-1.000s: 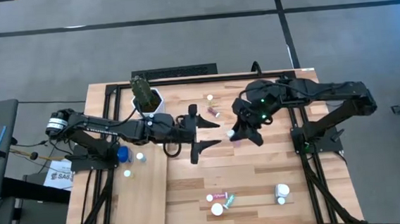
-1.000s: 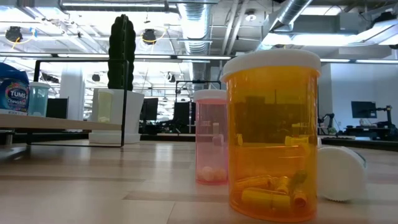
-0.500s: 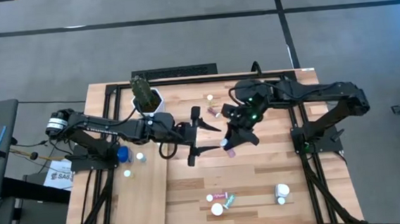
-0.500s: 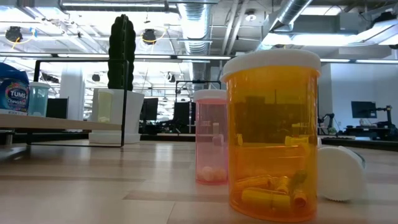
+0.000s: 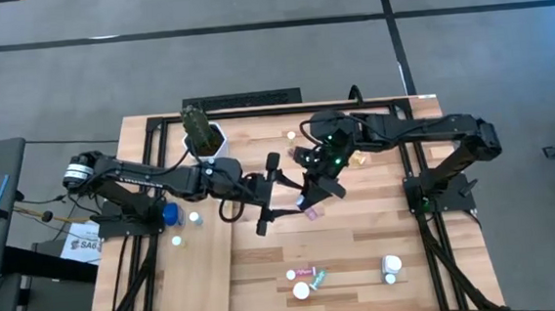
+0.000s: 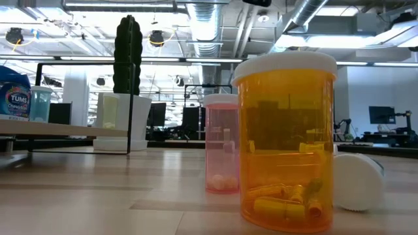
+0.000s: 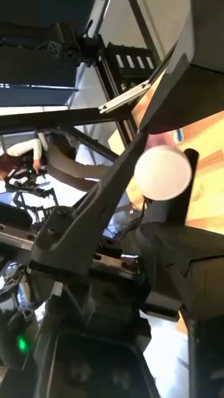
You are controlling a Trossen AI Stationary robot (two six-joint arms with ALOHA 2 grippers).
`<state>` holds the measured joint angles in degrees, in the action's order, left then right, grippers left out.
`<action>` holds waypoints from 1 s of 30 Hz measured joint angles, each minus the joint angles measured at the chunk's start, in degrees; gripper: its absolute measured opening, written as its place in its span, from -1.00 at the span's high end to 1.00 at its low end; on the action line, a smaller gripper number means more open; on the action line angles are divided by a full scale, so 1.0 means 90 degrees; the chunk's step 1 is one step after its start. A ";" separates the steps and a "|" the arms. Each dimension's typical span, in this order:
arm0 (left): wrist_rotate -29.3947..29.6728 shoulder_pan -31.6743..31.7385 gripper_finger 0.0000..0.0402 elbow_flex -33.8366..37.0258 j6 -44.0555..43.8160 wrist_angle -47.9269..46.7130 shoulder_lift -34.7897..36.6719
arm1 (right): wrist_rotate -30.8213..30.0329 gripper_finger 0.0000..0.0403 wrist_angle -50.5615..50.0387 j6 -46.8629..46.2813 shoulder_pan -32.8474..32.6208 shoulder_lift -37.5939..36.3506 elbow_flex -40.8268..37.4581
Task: Pick and place medicine bottles onto shelf by color
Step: Put the top pink pill bottle on the shelf
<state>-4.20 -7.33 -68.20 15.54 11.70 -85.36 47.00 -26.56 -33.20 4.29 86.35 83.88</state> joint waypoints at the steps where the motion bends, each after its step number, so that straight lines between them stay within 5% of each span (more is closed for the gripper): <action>1: -0.0006 0.0007 -0.15 -0.0001 -0.0001 0.0001 0.0004 | -0.0005 0.37 0.0027 0.0006 0.0005 0.0005 0.0000; 30: -0.0448 0.0012 0.33 -0.0012 -0.0125 -0.0187 0.0002 | 0.0503 0.37 0.0078 -0.0047 0.0284 0.0031 0.0002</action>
<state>-8.23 -7.22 -68.31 14.41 10.02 -85.34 51.52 -25.86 -33.62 6.85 86.63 83.90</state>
